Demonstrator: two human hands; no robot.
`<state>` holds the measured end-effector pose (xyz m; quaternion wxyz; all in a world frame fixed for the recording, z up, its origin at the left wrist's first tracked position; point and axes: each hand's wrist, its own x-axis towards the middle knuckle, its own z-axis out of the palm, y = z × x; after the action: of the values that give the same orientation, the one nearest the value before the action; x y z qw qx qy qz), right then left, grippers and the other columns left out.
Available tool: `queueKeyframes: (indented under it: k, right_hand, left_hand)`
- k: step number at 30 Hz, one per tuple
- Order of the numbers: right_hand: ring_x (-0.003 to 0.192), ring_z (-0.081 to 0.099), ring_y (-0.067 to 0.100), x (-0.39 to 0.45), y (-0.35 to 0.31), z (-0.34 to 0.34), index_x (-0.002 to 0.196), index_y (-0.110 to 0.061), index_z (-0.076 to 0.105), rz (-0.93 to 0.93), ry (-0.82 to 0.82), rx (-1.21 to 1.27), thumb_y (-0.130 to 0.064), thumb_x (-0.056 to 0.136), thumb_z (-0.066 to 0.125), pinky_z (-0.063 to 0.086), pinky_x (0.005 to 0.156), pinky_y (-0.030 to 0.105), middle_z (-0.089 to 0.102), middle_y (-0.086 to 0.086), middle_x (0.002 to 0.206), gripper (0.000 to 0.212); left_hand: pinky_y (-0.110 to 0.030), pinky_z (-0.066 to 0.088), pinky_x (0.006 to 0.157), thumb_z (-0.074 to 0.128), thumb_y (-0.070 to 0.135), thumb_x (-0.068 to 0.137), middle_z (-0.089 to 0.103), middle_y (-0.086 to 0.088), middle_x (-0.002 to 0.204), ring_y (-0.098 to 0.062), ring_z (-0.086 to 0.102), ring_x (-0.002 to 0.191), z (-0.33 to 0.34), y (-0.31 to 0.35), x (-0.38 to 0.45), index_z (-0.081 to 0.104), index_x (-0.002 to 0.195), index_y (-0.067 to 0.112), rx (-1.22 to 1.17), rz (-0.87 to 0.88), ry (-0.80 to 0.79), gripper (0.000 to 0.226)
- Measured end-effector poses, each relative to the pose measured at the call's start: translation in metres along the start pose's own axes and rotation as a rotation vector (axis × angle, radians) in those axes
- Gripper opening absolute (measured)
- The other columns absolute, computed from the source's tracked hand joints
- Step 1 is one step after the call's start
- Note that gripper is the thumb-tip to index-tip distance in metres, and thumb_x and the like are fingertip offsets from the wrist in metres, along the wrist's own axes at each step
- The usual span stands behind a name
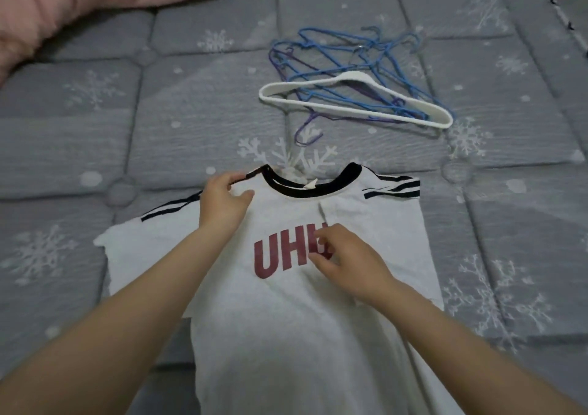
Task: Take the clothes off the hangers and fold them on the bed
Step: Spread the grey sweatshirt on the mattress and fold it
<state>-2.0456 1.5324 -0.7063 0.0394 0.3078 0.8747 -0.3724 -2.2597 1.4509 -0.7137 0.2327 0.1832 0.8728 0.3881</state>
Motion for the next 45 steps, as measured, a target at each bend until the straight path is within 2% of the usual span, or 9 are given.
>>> queueKeyframes:
  k: [6,16,19,22,31,33,35,40,45]
  right_hand:
    - [0.108,0.051,0.011,0.041,-0.053,0.024,0.126,-0.024,0.051,-0.121,-0.073,-0.115,-0.033,0.092,0.054,0.045,0.084,0.031,0.052,-0.010,0.120,0.036]
    - [0.120,0.047,0.015,0.124,-0.157,0.089,0.133,-0.025,0.047,-0.303,-0.232,-0.334,-0.031,0.093,0.052,0.041,0.094,0.031,0.050,-0.006,0.134,0.041]
    - [0.122,0.047,0.022,0.148,-0.185,0.117,0.132,-0.020,0.049,-0.362,-0.244,-0.370,-0.031,0.091,0.054,0.042,0.096,0.034,0.053,-0.001,0.134,0.043]
    - [0.117,0.051,0.027,0.165,-0.205,0.146,0.130,-0.015,0.049,-0.417,-0.295,-0.415,-0.029,0.090,0.057,0.043,0.095,0.038,0.057,0.006,0.127,0.043]
    - [0.112,0.051,0.029,0.178,-0.214,0.171,0.136,-0.017,0.041,-0.331,-0.262,-0.520,-0.019,0.088,0.055,0.039,0.088,0.034,0.062,0.003,0.115,0.050]
    - [0.098,0.053,0.027,0.177,-0.211,0.167,0.106,-0.027,0.057,-0.339,-0.280,-0.476,-0.014,0.086,0.055,0.039,0.076,0.032,0.060,0.000,0.094,0.024]
    - [0.087,0.049,0.026,0.174,-0.208,0.157,0.072,-0.025,0.049,-0.374,-0.266,-0.463,-0.010,0.084,0.055,0.033,0.068,0.030,0.049,-0.001,0.081,0.020]
    - [0.085,0.051,0.025,0.168,-0.202,0.116,0.068,-0.016,0.057,-0.369,-0.173,-0.195,-0.008,0.077,0.066,0.043,0.072,0.037,0.056,0.005,0.090,0.015]
    - [0.087,0.053,0.020,0.158,-0.182,0.062,0.087,-0.014,0.061,-0.275,-0.122,-0.143,-0.015,0.077,0.074,0.045,0.076,0.032,0.058,0.002,0.099,0.017]
  left_hand:
    - [-0.031,0.038,0.101,0.074,0.023,0.077,0.050,-0.010,0.128,-0.025,0.051,0.117,-0.090,-0.077,-0.008,0.060,0.118,0.018,0.130,-0.259,0.196,0.043]
    - [-0.035,0.042,0.098,0.081,0.045,0.067,0.050,-0.013,0.134,-0.030,0.051,0.119,-0.164,-0.184,-0.048,0.046,0.134,0.009,0.025,-0.603,0.187,0.083]
    - [-0.032,0.045,0.086,0.076,0.053,0.069,0.063,-0.008,0.110,-0.025,0.059,0.106,-0.163,-0.189,-0.051,0.062,0.106,0.011,-0.035,-0.676,0.082,0.058]
    - [-0.026,0.041,0.059,0.077,0.051,0.068,0.056,0.001,0.062,-0.017,0.058,0.067,-0.163,-0.186,-0.058,0.052,0.058,0.020,-0.097,-0.635,-0.059,0.041]
    - [-0.033,0.051,0.077,0.073,0.024,0.078,0.067,-0.009,0.088,-0.024,0.065,0.087,-0.148,-0.203,-0.066,0.062,0.076,0.012,-0.163,-0.563,-0.095,0.017]
    - [-0.030,0.049,0.067,0.070,0.025,0.080,0.065,-0.007,0.081,-0.018,0.062,0.075,-0.146,-0.201,-0.070,0.062,0.076,0.009,-0.141,-0.515,-0.043,0.019]
    - [-0.022,0.039,0.056,0.070,0.023,0.079,0.052,-0.002,0.071,-0.011,0.049,0.060,-0.145,-0.196,-0.075,0.054,0.067,0.002,-0.084,-0.384,0.059,0.028]
    - [-0.033,0.038,0.055,0.053,0.040,0.070,0.053,-0.012,0.066,-0.019,0.048,0.058,-0.145,-0.169,-0.091,0.050,0.064,0.001,-0.069,-0.076,0.139,0.040]
    - [-0.026,0.035,0.052,0.061,0.031,0.079,0.052,-0.017,0.064,-0.010,0.040,0.055,-0.131,-0.130,-0.098,0.049,0.072,0.002,-0.117,0.052,0.052,0.032]
